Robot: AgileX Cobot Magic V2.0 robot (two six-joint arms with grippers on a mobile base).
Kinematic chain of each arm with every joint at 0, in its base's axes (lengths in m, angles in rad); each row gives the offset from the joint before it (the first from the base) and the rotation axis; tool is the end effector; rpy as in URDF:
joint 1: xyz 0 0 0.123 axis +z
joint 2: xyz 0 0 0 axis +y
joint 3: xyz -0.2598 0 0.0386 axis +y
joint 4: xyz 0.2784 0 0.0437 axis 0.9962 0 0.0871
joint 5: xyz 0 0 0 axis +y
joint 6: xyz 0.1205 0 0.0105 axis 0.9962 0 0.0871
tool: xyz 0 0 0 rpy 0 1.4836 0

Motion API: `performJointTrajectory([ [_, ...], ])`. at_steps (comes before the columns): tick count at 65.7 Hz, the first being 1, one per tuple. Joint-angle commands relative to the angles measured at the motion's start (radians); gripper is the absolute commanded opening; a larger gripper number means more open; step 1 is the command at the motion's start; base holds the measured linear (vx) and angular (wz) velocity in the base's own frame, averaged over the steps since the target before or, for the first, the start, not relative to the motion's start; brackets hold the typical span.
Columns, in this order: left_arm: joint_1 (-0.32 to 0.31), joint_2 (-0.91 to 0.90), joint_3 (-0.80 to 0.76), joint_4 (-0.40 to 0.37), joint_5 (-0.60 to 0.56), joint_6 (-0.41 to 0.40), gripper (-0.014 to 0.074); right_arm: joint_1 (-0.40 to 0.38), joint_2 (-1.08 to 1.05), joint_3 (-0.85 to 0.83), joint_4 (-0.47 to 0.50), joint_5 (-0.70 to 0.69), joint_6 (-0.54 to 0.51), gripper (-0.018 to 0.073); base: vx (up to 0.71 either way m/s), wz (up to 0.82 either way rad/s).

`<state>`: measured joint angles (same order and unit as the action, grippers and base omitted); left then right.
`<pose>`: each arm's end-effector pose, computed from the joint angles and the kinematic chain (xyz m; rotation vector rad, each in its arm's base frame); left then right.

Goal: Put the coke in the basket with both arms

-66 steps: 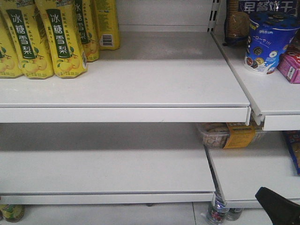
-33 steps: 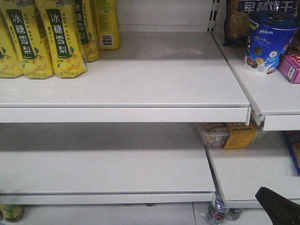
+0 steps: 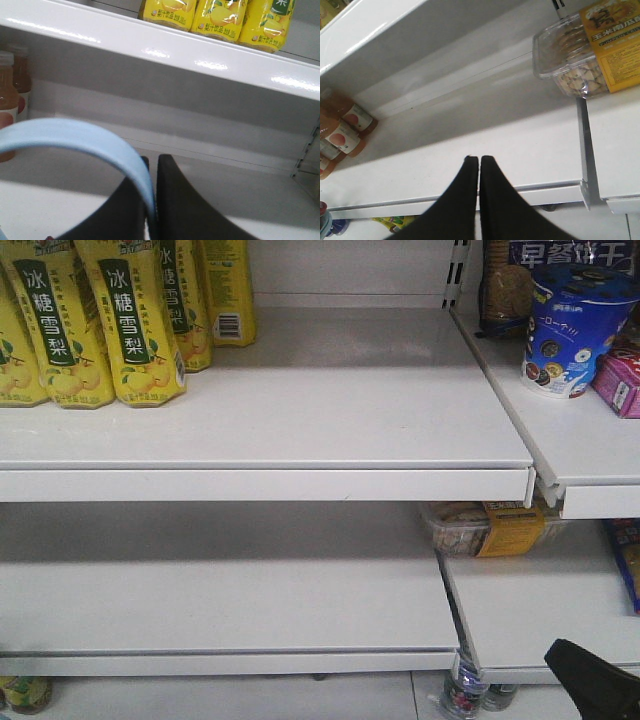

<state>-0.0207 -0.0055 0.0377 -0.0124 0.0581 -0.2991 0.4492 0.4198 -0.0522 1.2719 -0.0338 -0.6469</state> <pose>0.1406 -0.0030 0.1945 -0.2283 1.5633 -0.2609 0.1553 0.0705 0.1726 0.1902 1.8933 0.7138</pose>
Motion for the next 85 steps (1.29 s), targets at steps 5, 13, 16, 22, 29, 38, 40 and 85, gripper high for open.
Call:
performJointTrajectory([
  [5, 0.001, -0.021, -0.029, 0.041, -0.154, 0.036, -0.0006, -0.003, 0.005, -0.027, -0.005, -0.022, -0.006, -0.0002, 0.00, 0.00],
  [13, 0.001, -0.021, -0.029, 0.041, -0.154, 0.036, -0.0006, -0.003, 0.005, -0.027, -0.006, -0.022, -0.006, -0.0002, 0.00, 0.00],
  [16, 0.001, -0.021, -0.029, 0.041, -0.154, 0.036, -0.0006, -0.003, 0.005, -0.027, -0.010, -0.022, -0.006, -0.0002, 0.00, 0.00],
  [22, 0.001, -0.021, -0.029, 0.041, -0.154, 0.036, -0.0006, -0.003, 0.005, -0.027, -0.127, -0.023, -0.003, -0.0002, 0.00, 0.00],
  [29, 0.001, -0.021, -0.029, 0.041, -0.154, 0.036, -0.0006, -0.003, 0.005, -0.027, -0.391, -0.025, 0.103, -0.0002, 0.00, 0.00],
  [38, 0.001, -0.021, -0.029, 0.041, -0.154, 0.036, -0.0006, -0.032, 0.002, -0.026, -0.775, -0.032, 0.342, -0.0002, 0.00, 0.00],
  [40, 0.001, -0.021, -0.029, 0.041, -0.154, 0.036, -0.0006, -0.047, -0.002, -0.015, -0.831, -0.041, 0.407, -0.0002, 0.00, 0.00],
  [85, 0.001, -0.021, -0.029, 0.041, -0.154, 0.037, -0.0006, -0.513, -0.447, 0.089, -1.237, -0.001, 0.681, -0.0002, 0.00, 0.00],
])
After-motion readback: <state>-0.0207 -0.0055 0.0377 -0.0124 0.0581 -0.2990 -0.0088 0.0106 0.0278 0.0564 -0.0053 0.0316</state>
